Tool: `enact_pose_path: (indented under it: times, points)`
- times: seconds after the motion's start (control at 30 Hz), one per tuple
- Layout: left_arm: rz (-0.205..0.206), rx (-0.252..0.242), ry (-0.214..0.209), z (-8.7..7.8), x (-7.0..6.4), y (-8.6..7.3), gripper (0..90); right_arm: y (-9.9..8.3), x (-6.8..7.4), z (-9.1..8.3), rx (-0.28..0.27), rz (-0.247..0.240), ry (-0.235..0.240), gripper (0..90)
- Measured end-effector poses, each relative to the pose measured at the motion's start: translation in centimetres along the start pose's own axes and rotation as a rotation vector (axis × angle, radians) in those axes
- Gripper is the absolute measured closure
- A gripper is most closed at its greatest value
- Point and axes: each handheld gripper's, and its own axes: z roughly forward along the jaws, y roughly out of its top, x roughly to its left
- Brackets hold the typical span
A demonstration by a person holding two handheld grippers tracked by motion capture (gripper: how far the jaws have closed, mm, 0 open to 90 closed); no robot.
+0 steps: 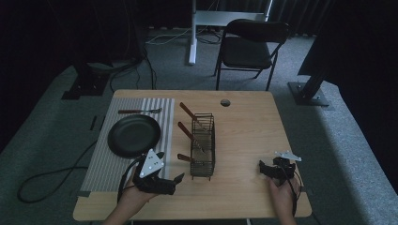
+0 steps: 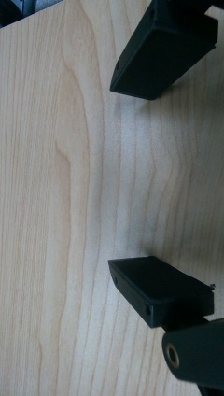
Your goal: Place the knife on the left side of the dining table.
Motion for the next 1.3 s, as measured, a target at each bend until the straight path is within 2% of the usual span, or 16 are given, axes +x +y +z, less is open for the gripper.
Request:
enact_pose_path:
  times: [0.13,0.27,0.4,0.47,0.53,0.67,0.73,0.87,0.93,0.97,1.17,1.27,1.3]
  points:
    - [0.023,-0.024,-0.011,0.6,-0.3,0.6,6.5,0.0,0.0,0.0,0.0,0.0,0.0,12.4]
    - [0.026,-0.024,-0.017,1.0,-0.6,0.9,6.5,0.0,0.0,0.0,-0.001,0.001,0.0,12.4]
    - [0.013,-0.024,-0.03,1.7,-0.8,1.2,7.2,0.0,0.0,0.0,-0.001,0.001,0.0,12.4]
    - [0.006,-0.038,-0.051,2.0,-0.7,1.1,14.0,0.0,0.0,0.0,0.0,0.0,0.0,12.4]
    - [-0.007,-0.04,-0.036,2.2,-0.7,1.1,14.0,0.0,0.0,0.0,0.0,0.0,0.0,12.4]
    - [-0.035,-0.056,-0.035,2.3,-0.5,1.2,15.5,0.0,0.0,0.0,0.0,0.0,0.0,12.4]
    - [-0.024,-0.057,-0.034,2.3,-0.6,1.3,17.3,0.0,0.0,0.0,0.0,0.0,0.0,12.4]
    - [-0.027,-0.058,-0.041,2.4,-0.7,1.4,19.5,0.0,0.0,0.0,0.0,0.0,0.0,12.4]
    - [-0.023,-0.059,-0.048,2.6,-0.8,1.4,29.4,0.0,0.0,0.0,0.0,0.0,0.0,12.4]
    - [-0.025,-0.06,-0.038,2.6,-0.7,1.3,33.5,0.0,0.0,0.0,0.0,0.0,0.0,12.4]
    - [-0.047,-0.067,-0.062,2.6,-0.3,1.2,50.6,0.0,0.0,0.0,0.0,0.0,0.0,12.4]
    - [-0.044,-0.064,-0.067,2.6,-0.3,1.3,57.0,0.0,0.0,0.0,0.0,0.0,0.0,12.4]
    - [-0.038,-0.067,-0.081,2.7,-0.4,1.3,62.4,0.0,0.0,0.0,0.0,0.0,0.0,12.4]
